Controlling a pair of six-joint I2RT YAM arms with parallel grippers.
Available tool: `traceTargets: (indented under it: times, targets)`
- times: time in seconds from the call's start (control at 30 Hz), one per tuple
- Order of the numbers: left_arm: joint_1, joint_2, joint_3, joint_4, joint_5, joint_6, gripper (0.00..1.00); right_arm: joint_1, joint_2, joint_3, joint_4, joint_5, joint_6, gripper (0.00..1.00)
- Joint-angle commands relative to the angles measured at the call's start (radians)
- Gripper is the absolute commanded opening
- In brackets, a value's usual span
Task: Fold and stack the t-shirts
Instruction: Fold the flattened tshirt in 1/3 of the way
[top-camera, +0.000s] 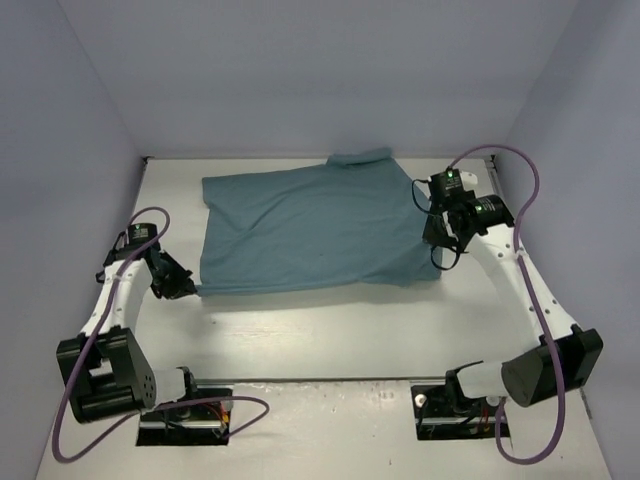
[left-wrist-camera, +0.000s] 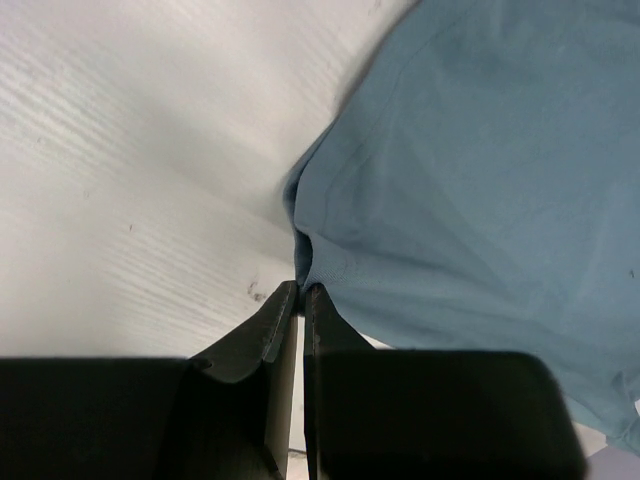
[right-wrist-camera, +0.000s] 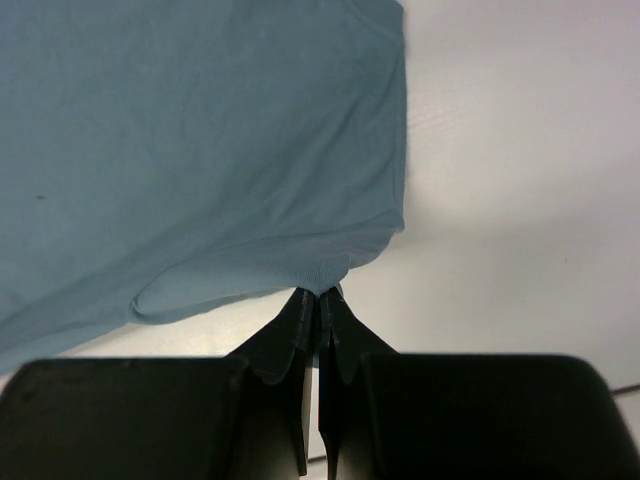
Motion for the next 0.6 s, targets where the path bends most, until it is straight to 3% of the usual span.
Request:
traceTargets:
  times: [0.0, 0.57]
  targets:
    - [-0.007, 0.087, 0.087, 0.055, -0.010, 0.000, 0.00, 0.002, 0.097, 0.103, 0.049, 0.039, -0.069, 0.00]
    - [-0.069, 0.332, 0.270, 0.092, -0.074, 0.038, 0.00, -0.020, 0.315, 0.228, 0.122, 0.017, -0.127, 0.00]
